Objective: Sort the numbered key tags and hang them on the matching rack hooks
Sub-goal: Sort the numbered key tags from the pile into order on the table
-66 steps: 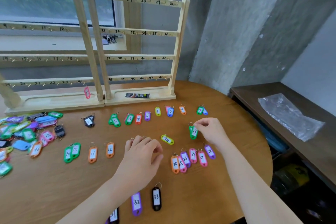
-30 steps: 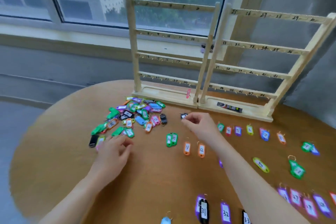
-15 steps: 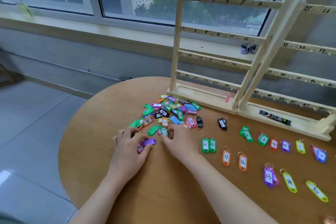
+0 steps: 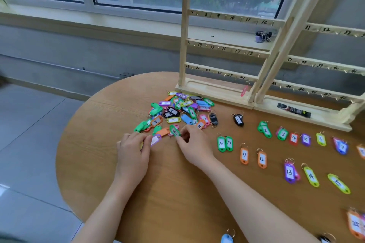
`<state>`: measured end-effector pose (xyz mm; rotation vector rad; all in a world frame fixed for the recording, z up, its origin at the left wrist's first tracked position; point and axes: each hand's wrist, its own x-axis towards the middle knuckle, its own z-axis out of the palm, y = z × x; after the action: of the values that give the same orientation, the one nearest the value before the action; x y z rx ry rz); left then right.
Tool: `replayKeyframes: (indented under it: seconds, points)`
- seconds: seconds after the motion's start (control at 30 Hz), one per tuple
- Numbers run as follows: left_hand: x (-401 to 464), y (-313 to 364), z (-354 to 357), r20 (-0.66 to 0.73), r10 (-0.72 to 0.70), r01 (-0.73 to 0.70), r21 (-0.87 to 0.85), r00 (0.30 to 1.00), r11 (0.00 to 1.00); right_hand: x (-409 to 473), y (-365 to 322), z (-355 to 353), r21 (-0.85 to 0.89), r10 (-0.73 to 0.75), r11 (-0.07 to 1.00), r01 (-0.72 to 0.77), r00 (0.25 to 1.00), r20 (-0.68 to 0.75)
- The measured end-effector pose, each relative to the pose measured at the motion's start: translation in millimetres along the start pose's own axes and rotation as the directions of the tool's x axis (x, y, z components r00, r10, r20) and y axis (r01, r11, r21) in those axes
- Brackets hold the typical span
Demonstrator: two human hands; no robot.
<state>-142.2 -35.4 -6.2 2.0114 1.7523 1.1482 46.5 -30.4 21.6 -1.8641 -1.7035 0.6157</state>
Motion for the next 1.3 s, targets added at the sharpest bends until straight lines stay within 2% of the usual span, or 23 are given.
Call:
replayKeyframes:
  seconds: [0.1,0.23,0.47,0.7,0.97,1.3]
  points:
    - [-0.6,3.0,-2.6,0.009,-0.043,0.043,-0.107,0.999,0.993,-2.4,1.5,-2.7,0.069,0.007,0.998,-0.009,1.0,0.027]
    - [-0.4,5.5,-4.3,0.02,-0.068,0.07,-0.136,0.998,0.988,-7.3,2.4,-11.2,0.131,0.02,0.991,-0.027,0.998,0.054]
    - [0.2,-2.0,-2.0,0.047,-0.101,0.109,-0.209,0.994,0.972,-19.2,1.4,-26.6,0.234,0.062,0.97,-0.065,0.998,0.019]
    - [-0.5,-3.9,-1.4,0.093,-0.124,0.141,-0.206,0.988,0.968,-38.0,7.7,-44.0,0.317,0.077,0.946,-0.076,0.997,0.01]
    - [-4.0,19.9,-12.0,0.159,-0.023,0.051,-0.177,0.987,0.983,-61.0,27.3,-55.3,0.308,0.082,0.947,-0.089,0.996,0.037]
    - [0.7,95.3,7.5,0.207,0.078,0.0,-0.354,0.975,0.935,-87.7,56.6,-96.9,0.376,0.105,0.923,-0.086,0.994,-0.032]
